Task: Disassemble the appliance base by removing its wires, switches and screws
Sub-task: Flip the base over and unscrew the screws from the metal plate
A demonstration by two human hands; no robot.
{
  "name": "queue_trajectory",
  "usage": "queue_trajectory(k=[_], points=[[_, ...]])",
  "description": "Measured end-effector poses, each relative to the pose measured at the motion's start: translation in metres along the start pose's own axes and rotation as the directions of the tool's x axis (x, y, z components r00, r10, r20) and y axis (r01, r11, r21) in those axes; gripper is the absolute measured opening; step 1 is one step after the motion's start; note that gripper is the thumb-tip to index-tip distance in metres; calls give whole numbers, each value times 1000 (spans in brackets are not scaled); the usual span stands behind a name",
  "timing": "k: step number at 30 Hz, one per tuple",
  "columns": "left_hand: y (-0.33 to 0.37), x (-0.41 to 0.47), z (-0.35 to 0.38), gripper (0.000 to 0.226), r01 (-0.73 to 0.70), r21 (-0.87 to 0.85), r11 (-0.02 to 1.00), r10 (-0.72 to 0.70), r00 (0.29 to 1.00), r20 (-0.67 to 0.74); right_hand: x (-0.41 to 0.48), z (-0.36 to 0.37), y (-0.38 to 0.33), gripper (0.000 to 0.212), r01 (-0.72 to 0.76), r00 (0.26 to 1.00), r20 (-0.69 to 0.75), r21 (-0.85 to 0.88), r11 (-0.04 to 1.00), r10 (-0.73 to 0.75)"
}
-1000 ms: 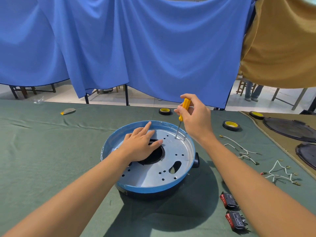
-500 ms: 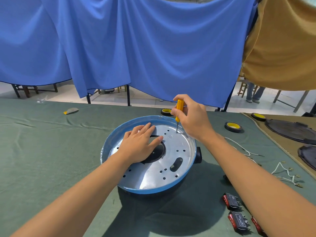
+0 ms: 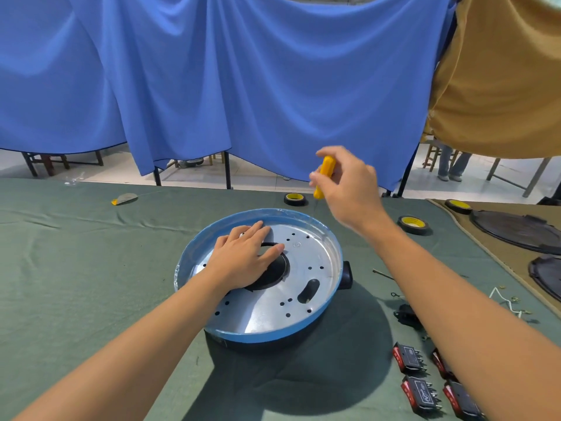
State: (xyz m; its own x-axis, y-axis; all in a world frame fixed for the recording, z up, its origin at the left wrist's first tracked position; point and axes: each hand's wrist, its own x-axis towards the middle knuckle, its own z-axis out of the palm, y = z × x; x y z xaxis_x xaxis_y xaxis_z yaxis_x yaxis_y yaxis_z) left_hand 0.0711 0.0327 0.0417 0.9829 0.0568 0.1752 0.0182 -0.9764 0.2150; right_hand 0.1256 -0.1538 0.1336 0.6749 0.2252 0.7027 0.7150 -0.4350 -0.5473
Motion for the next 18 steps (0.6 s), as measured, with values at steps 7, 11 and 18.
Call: queue_trajectory(k=[7,11,18], points=[[-10,-10,-6,62,67,-102,993,-85,979,-186,6,-30,-9,25,-10,959,-282,93,996,36],[-8,-5,-5,64,114,-92,989,-126,983,-131,7,-42,10,24,-177,930,-306,123,977,206],[-8,2,-2,62,137,-43,990,-141,984,-110,-27,-33,47,19,-327,652,522,-461,825,550]])
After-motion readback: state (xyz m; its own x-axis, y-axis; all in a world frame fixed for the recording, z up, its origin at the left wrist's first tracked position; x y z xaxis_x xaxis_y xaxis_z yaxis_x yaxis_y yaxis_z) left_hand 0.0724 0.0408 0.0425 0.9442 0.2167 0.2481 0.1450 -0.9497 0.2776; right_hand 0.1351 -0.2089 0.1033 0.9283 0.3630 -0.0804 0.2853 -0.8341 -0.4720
